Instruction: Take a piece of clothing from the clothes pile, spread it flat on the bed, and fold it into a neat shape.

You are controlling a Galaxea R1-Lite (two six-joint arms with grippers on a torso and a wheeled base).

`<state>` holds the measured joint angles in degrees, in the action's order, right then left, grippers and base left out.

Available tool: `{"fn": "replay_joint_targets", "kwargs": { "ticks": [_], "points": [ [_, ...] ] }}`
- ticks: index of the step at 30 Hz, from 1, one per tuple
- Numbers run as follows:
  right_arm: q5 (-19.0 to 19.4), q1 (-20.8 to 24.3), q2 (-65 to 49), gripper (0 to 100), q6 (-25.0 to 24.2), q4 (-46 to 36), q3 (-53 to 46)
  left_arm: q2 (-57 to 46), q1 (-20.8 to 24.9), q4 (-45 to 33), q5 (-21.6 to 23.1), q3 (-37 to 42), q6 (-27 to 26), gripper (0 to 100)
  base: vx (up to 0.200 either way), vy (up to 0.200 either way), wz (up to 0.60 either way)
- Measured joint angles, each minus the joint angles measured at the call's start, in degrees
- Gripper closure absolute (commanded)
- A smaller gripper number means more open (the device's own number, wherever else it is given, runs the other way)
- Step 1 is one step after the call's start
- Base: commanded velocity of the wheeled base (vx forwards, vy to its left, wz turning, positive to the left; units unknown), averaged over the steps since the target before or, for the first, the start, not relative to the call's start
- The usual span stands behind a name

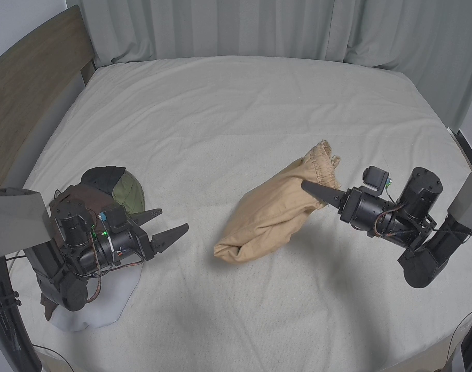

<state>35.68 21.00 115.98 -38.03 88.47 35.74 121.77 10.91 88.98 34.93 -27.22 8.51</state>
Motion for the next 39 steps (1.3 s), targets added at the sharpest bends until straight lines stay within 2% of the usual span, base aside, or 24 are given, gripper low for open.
{"fn": "replay_joint_targets", "kwargs": {
  "ticks": [13,39],
  "points": [
    [-0.10,-0.04,4.91,100,-5.05,-1.07,12.18,-3.04,-0.80,0.00,2.55,2.21,-0.09,0,0.000,0.000,0.00],
    [-0.51,0.10,14.86,100,-6.02,-20.15,40.25,-3.63,-0.83,0.00,2.89,2.47,-0.09,0,0.000,0.000,0.00]
  ]
}}
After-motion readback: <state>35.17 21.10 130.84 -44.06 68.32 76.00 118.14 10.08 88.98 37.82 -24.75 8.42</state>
